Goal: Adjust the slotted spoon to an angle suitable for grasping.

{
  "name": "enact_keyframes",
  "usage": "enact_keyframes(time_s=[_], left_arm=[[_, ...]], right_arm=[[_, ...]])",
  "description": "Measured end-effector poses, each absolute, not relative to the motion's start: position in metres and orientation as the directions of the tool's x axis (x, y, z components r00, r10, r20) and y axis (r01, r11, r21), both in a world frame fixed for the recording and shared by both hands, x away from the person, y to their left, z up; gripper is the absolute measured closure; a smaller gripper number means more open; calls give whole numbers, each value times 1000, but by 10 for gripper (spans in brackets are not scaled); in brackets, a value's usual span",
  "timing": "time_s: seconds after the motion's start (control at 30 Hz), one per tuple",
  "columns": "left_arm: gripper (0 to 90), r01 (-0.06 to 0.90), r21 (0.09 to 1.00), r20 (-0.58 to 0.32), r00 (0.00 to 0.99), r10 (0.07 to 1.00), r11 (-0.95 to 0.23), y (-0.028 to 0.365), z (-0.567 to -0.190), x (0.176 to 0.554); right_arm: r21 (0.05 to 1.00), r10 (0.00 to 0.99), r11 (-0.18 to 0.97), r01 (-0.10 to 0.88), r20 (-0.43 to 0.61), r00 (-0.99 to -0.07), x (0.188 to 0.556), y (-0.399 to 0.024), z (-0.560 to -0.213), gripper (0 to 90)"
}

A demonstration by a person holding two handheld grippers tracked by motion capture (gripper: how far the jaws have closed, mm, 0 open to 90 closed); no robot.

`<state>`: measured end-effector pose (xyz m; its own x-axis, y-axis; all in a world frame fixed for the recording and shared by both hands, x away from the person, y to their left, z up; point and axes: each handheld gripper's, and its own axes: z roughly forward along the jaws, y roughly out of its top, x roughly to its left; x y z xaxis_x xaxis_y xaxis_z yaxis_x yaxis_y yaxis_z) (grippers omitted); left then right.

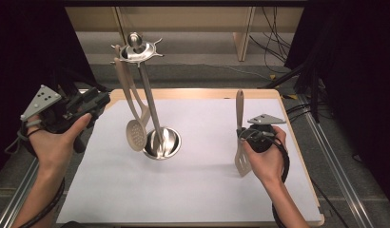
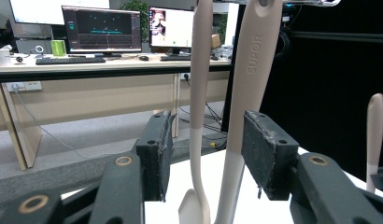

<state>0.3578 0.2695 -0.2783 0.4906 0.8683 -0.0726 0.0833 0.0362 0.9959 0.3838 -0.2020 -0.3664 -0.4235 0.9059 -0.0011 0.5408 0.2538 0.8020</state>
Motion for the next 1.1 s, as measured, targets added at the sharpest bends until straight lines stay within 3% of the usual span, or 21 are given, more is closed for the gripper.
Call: enact_keyframes(time_s=[0.7,0.73,1.1], left_arm=[[531,52,998,-55,509,859,33,259,-275,351],[537,42,999,-48,511,858,31,257,-274,350],[537,14,1000,-5,592,806,-4,231,-274,341]], right_arm=[[882,882,197,428,32,-470,375,-199,-341,787],[898,874,210,388,6,-486,378,-200,-342,787],[895,865,218,389,8,-502,378,-187,-331,786]])
